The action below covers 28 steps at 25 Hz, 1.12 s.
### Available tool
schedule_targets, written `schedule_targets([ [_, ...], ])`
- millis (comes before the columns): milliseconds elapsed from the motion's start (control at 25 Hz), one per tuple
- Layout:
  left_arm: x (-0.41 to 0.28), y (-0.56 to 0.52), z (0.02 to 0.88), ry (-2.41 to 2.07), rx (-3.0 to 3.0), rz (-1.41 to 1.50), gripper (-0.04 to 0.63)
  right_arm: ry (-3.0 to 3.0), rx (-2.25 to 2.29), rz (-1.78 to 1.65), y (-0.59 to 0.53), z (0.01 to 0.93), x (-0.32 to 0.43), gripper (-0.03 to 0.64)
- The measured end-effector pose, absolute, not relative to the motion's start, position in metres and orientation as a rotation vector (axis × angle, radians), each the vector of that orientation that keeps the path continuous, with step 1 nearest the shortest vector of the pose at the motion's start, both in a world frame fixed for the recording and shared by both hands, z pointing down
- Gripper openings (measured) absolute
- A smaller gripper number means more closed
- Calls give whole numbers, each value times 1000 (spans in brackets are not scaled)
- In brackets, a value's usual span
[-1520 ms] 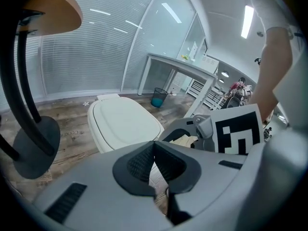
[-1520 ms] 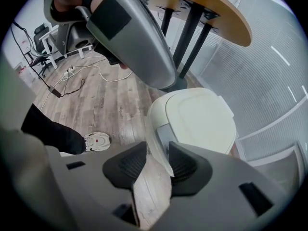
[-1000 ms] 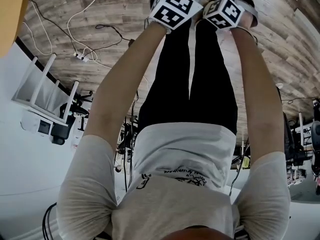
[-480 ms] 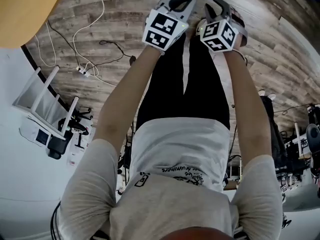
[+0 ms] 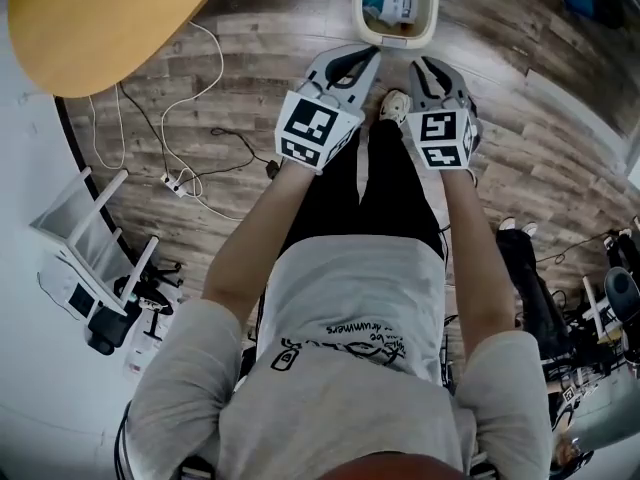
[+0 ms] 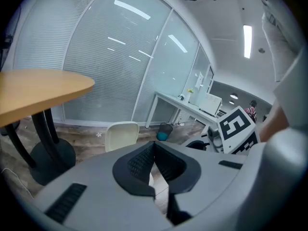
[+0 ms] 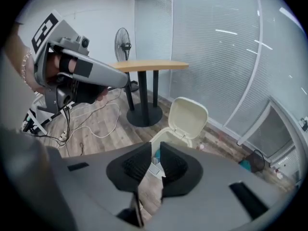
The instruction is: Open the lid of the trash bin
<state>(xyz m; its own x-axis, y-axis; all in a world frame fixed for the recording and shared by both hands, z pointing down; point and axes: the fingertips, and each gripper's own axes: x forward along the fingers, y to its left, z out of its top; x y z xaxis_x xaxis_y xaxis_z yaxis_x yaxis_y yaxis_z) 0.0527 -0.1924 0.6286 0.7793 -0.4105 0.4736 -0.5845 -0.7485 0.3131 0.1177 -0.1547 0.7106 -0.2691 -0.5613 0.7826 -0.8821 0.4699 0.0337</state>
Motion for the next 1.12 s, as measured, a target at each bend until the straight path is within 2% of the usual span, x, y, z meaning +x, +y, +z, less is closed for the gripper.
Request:
schedule_targets([
  [760,57,-176,382,-762,2761,243,15,-2239,1491,408,-180,433,135,29],
  [1120,48,-162,295,-727,2833,110,15,-2310,1548,302,-160,340,128,14],
])
